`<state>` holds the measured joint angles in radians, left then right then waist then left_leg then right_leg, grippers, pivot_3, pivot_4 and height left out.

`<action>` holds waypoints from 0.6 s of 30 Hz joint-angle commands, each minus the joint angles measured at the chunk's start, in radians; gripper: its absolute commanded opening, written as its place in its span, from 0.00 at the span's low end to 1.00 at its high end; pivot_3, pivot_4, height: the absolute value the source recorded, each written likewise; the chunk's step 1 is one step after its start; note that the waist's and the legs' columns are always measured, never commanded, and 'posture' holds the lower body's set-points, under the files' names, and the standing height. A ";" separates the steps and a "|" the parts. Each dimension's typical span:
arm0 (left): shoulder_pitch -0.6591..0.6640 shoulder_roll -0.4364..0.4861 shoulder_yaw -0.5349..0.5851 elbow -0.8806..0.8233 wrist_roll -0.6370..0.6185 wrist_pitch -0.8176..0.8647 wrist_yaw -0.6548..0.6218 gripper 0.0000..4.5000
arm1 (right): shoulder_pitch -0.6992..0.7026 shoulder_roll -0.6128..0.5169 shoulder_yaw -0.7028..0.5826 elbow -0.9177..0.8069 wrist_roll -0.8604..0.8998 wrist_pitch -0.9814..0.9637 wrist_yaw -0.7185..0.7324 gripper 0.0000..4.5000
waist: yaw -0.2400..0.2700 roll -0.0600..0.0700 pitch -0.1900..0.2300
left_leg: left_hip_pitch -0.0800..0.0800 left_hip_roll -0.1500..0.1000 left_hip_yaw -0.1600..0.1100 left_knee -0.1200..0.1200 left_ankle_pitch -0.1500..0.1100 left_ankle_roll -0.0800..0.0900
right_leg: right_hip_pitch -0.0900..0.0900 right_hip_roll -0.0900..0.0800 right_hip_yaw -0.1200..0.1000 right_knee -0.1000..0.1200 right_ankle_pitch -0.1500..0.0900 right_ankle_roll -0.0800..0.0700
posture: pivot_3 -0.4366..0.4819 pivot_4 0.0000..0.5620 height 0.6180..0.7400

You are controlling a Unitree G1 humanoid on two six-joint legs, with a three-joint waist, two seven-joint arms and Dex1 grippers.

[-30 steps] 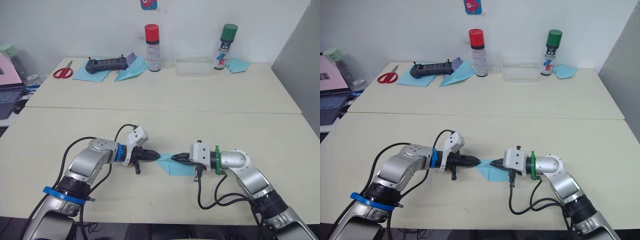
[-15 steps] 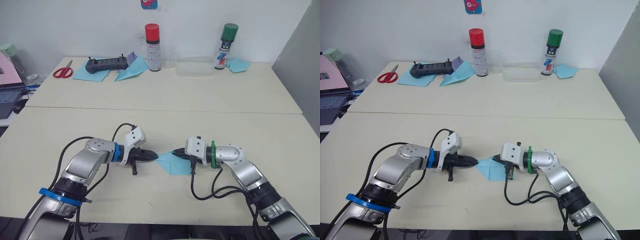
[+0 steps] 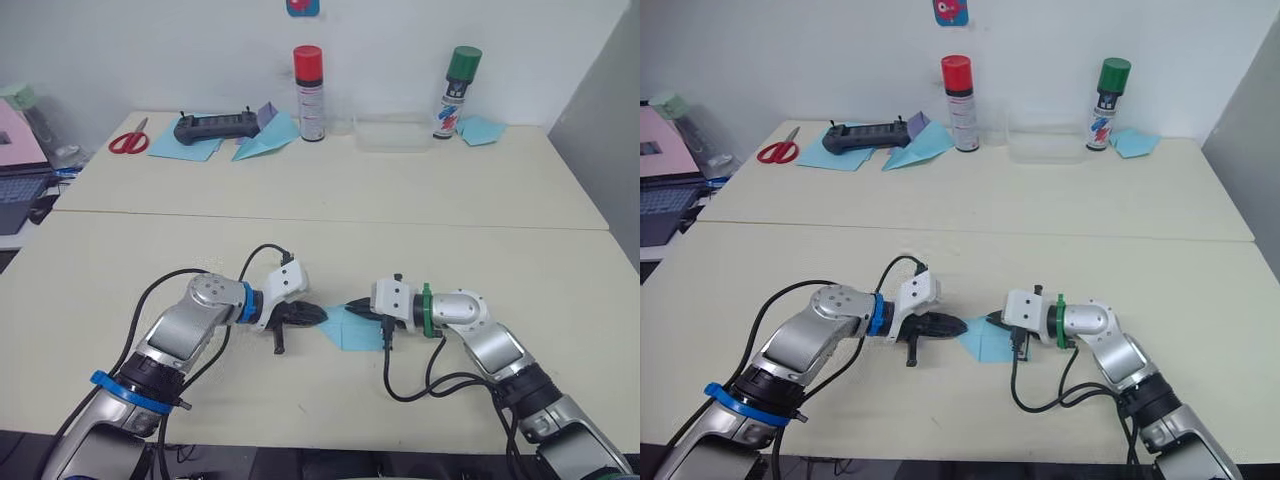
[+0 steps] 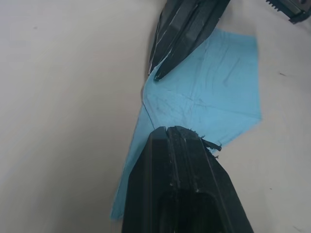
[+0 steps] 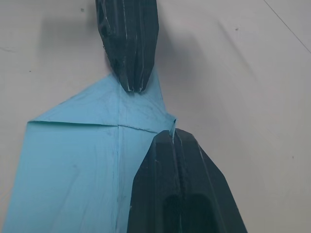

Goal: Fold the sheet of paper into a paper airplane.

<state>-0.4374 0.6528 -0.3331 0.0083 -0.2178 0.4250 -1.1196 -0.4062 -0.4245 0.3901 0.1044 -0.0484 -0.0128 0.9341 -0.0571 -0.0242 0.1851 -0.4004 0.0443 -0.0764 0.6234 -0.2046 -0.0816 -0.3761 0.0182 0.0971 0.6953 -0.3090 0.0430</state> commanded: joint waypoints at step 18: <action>0.036 -0.040 -0.043 0.102 0.074 -0.080 -0.018 0.00 | 0.050 0.013 -0.049 -0.224 0.175 0.236 0.022 0.05 | 0.005 0.001 -0.001 | 0.000 -0.001 -0.001 0.000 0.000 0.000 | 0.003 -0.001 0.000 -0.005 0.000 0.001 | 0.48 0.27 1.00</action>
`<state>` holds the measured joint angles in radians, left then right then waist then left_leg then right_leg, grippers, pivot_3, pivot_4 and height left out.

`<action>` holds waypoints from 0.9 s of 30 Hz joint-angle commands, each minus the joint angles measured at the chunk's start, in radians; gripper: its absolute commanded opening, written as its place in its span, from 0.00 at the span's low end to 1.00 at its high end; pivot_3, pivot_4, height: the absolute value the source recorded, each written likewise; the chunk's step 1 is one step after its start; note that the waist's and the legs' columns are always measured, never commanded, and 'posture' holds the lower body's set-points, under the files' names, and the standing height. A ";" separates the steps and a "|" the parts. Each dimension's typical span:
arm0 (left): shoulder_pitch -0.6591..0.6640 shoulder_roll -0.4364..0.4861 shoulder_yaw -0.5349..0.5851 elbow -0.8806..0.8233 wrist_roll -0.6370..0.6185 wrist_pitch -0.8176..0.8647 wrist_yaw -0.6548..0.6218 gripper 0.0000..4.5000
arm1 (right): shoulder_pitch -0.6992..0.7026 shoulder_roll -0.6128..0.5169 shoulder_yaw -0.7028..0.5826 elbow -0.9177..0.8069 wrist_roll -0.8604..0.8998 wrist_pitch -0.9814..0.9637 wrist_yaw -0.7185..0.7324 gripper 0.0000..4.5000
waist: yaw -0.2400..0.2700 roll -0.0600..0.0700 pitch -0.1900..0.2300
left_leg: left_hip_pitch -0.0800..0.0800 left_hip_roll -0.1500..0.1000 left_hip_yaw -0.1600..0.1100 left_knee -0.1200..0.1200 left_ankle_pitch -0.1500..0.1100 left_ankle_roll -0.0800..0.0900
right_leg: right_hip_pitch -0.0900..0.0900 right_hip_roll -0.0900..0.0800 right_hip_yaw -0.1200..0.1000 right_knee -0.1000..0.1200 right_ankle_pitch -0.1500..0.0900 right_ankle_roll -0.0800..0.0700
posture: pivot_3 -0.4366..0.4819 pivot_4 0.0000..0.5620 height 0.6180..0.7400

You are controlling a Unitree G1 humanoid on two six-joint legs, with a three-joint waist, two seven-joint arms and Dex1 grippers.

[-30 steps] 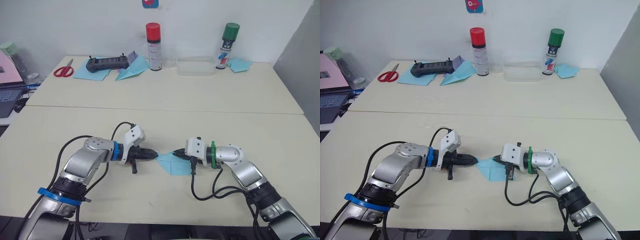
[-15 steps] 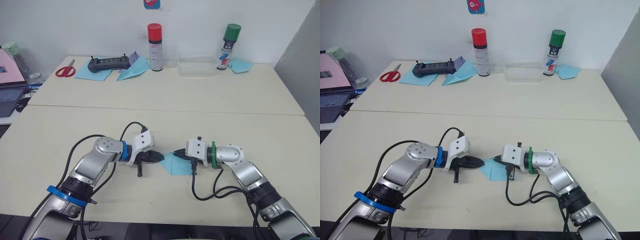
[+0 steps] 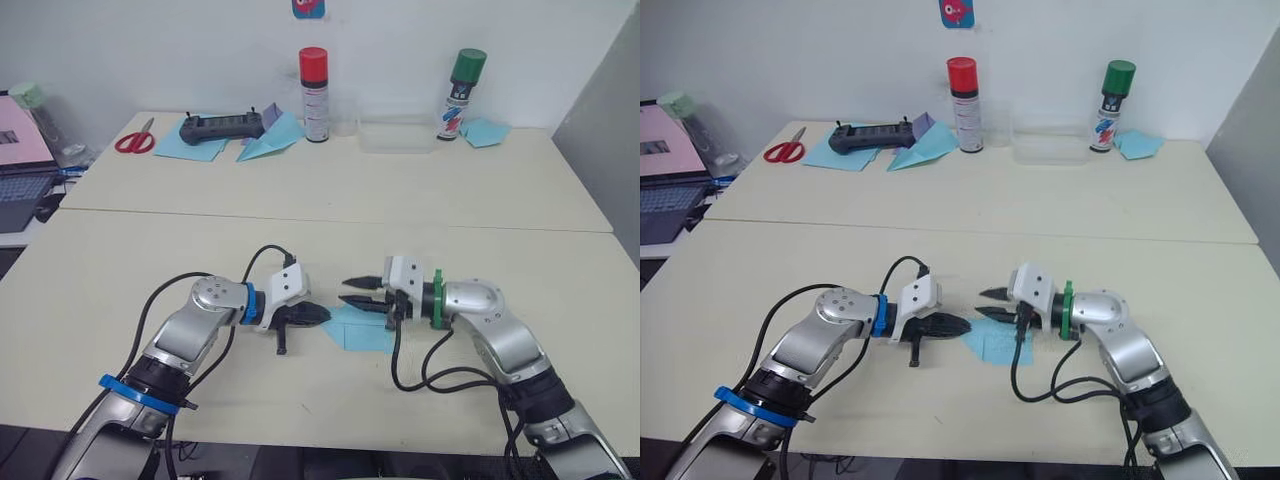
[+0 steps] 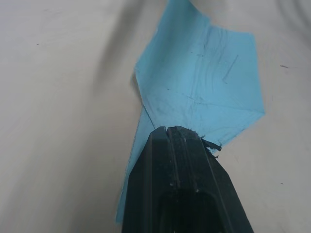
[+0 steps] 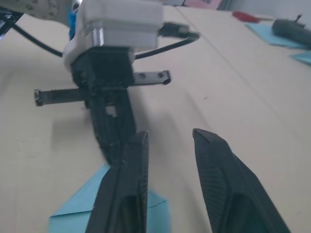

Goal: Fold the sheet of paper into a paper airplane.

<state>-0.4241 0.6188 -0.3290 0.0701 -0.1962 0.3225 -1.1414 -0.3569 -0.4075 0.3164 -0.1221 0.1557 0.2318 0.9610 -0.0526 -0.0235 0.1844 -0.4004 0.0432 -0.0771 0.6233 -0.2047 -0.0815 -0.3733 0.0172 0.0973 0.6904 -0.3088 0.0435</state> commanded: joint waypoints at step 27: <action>0.000 -0.030 -0.051 0.081 0.082 0.009 0.004 0.00 | 0.289 -0.275 -0.192 -0.158 0.014 0.148 -0.073 0.00 | 0.020 0.001 -0.004 | 0.000 -0.003 0.000 0.000 0.000 0.000 | 0.005 -0.002 0.002 -0.010 0.000 -0.001 | 0.48 0.27 1.00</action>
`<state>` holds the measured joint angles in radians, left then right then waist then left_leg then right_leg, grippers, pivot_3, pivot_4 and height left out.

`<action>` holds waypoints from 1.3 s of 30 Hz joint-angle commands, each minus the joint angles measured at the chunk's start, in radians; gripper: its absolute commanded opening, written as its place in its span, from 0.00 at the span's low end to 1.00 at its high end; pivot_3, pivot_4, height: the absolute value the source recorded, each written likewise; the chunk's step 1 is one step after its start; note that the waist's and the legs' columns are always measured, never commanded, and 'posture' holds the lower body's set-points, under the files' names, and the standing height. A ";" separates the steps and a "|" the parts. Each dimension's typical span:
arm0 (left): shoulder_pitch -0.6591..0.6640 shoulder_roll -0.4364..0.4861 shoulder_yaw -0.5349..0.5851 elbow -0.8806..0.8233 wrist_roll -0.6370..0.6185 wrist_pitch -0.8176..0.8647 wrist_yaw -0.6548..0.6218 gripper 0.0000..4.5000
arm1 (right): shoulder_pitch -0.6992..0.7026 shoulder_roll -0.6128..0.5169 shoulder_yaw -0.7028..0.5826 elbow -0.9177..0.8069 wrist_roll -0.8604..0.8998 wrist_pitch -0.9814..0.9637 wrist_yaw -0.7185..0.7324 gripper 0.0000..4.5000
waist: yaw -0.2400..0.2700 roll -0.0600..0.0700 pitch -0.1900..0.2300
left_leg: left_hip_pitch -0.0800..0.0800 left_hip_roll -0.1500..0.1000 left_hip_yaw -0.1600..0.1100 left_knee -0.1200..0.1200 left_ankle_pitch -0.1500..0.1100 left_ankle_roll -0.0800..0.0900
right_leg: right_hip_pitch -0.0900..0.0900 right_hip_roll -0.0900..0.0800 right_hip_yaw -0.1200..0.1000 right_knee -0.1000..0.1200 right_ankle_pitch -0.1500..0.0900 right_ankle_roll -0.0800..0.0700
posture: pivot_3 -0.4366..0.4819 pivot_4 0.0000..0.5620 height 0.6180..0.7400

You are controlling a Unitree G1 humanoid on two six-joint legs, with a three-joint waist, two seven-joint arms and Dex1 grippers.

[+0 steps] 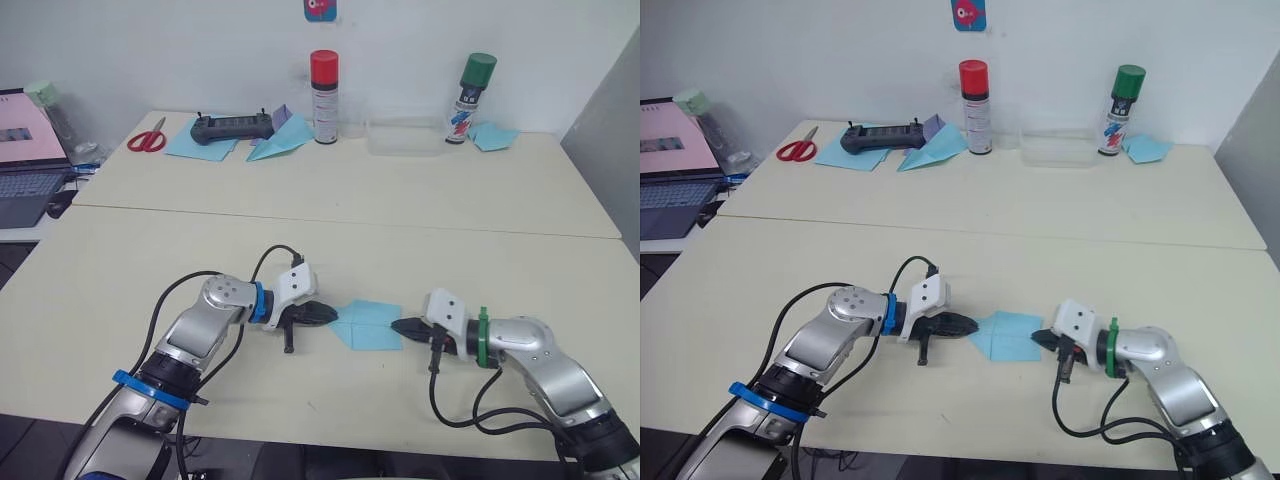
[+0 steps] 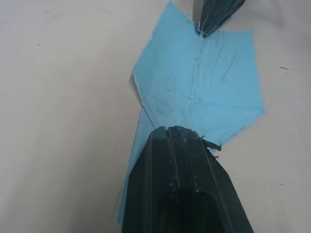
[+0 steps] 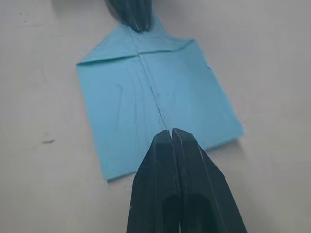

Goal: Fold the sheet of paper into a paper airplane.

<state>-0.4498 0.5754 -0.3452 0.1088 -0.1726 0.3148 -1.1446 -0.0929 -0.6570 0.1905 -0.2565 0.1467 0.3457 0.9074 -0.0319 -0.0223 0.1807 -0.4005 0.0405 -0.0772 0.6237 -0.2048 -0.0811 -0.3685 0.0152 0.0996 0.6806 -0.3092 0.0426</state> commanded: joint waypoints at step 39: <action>0.105 0.056 0.029 -0.012 0.067 0.001 0.070 0.00 | -0.078 0.125 0.122 0.080 -0.064 0.009 -0.098 0.00 | -0.011 -0.003 -0.002 | 0.002 0.002 0.001 -0.010 0.000 0.000 | -0.003 0.001 -0.001 0.000 0.001 0.001 | 0.48 0.27 1.00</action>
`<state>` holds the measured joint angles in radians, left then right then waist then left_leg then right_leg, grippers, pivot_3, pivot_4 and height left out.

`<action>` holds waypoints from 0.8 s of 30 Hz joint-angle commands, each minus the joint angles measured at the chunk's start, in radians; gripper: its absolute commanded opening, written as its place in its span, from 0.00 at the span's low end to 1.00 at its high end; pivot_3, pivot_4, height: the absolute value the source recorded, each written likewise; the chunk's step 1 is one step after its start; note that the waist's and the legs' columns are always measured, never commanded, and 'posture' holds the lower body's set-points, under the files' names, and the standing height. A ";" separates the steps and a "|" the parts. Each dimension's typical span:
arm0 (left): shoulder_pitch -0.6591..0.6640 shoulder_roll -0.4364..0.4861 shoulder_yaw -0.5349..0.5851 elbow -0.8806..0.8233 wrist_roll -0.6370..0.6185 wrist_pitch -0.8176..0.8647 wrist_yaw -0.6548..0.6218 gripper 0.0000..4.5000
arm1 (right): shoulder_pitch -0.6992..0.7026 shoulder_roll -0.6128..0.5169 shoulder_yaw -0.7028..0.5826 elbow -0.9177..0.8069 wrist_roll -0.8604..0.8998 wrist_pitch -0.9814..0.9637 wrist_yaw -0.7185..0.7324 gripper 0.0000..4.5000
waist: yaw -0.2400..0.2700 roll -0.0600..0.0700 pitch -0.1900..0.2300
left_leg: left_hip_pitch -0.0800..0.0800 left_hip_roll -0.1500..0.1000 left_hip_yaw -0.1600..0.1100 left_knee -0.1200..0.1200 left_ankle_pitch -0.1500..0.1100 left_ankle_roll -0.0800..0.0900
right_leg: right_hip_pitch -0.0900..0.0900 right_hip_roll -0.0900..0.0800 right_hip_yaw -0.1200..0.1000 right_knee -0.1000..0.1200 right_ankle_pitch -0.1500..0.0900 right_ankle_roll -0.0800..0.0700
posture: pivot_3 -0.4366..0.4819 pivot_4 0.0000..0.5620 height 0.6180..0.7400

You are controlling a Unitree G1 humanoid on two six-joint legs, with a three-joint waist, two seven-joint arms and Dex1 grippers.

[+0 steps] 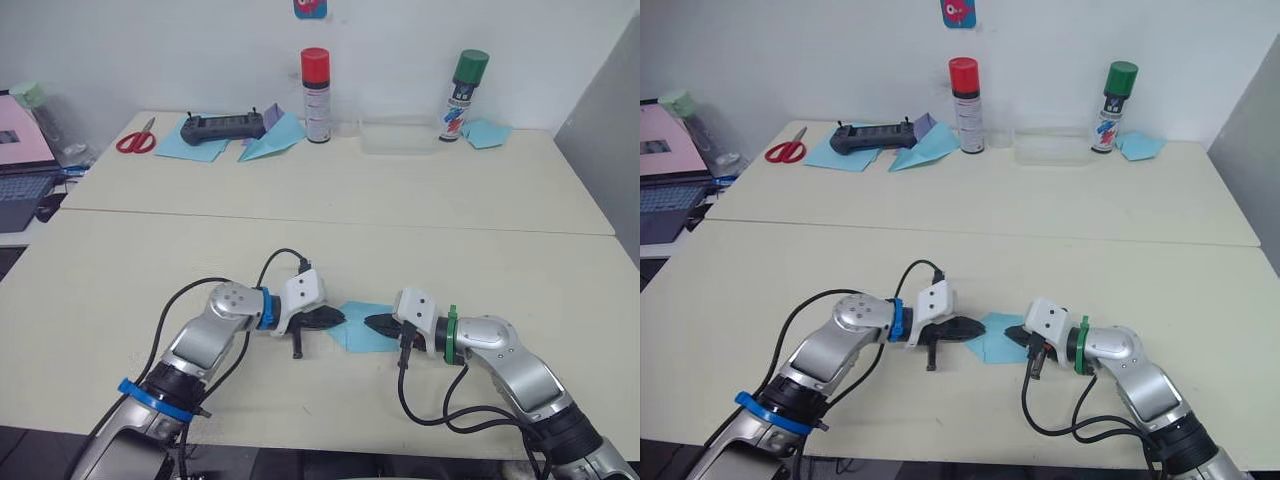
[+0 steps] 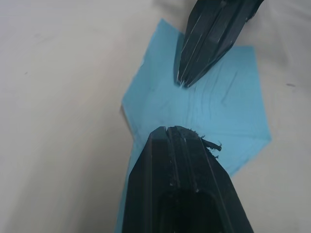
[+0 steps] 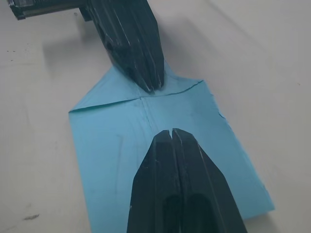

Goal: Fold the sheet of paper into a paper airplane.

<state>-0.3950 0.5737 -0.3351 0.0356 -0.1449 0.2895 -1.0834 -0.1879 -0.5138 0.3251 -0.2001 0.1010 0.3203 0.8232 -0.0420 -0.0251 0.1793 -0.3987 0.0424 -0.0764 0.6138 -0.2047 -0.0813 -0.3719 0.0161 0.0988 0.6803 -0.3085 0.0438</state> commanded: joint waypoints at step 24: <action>0.145 0.253 0.360 -0.398 -0.378 0.198 -0.099 0.88 | -0.075 -0.004 -0.260 -0.057 0.415 0.337 0.073 0.71 | -0.014 -0.003 0.006 | -0.016 0.002 -0.001 -0.005 0.000 0.000 | -0.017 0.001 -0.004 0.000 0.000 -0.001 | 0.48 0.27 1.00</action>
<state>-0.2449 0.8063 0.0057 -0.3111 -0.4915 0.4771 -1.1710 -0.2478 -0.5104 0.0729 -0.2589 0.4955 0.6568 0.8853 -0.0559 -0.0280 0.1850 -0.4151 0.0448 -0.0774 0.6092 -0.2047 -0.0816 -0.3891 0.0168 0.0947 0.6807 -0.3090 0.0428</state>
